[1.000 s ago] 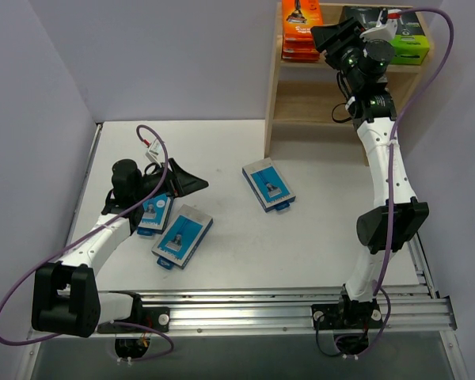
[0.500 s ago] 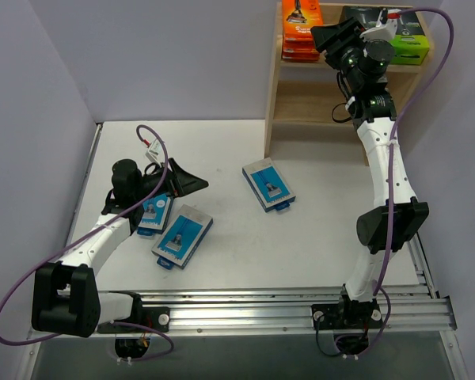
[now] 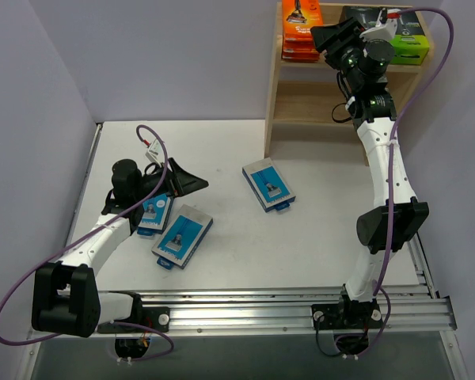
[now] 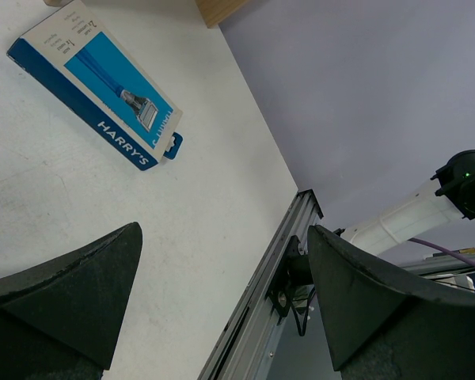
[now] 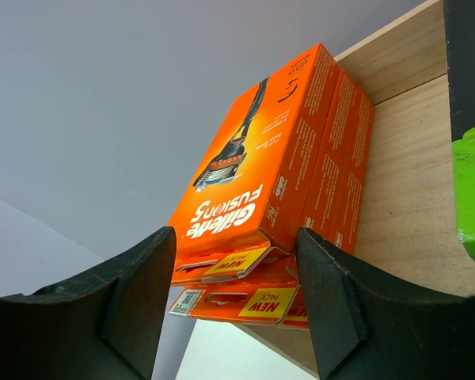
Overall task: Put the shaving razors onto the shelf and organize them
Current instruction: Place the shaving razor onto shelf
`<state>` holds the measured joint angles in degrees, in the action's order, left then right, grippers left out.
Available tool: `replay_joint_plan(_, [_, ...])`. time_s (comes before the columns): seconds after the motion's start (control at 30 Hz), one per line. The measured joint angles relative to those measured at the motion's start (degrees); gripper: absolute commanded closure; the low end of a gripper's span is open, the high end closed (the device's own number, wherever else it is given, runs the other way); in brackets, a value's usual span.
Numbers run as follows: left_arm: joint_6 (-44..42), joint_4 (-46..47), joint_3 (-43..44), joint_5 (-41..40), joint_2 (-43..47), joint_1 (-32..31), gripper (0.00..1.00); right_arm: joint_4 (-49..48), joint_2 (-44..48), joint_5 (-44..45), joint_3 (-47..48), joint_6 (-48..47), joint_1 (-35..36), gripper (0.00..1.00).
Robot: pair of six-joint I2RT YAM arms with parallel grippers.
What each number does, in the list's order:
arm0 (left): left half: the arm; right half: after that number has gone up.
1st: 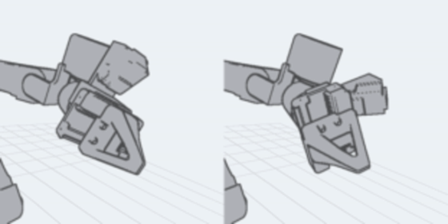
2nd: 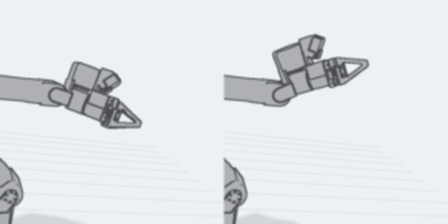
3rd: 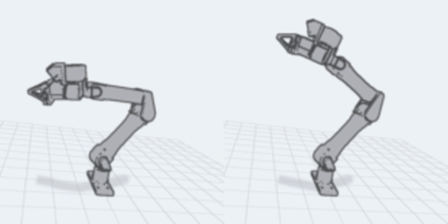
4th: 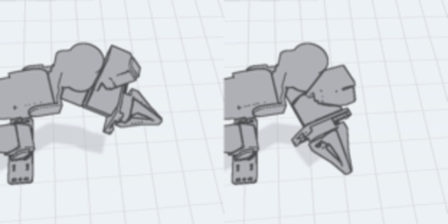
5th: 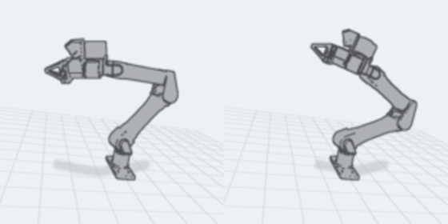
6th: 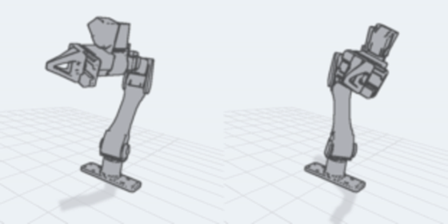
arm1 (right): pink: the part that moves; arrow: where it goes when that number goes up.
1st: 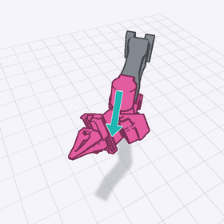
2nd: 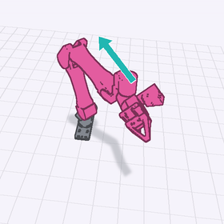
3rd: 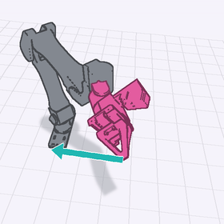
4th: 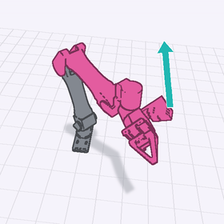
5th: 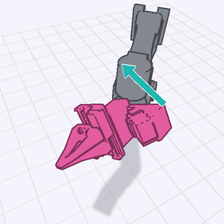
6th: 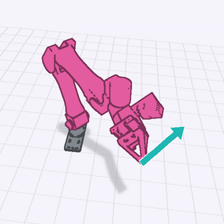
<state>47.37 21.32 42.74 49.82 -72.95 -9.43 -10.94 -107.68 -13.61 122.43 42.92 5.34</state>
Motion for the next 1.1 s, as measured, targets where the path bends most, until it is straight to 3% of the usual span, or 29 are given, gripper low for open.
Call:
replay_joint_plan(0.57, [-0.6, -0.1, -0.1, 0.0, 0.0, 0.0, 0.06, 0.0, 1.3, 0.0, -0.3, -0.8, -1.0, 0.34])
replay_joint_plan(1.1, [-4.8, -4.2, 0.0, -1.1, 0.8, 0.0, 0.06, 0.0, 11.4, -3.0, -7.2, -1.1, -3.3, 0.3])
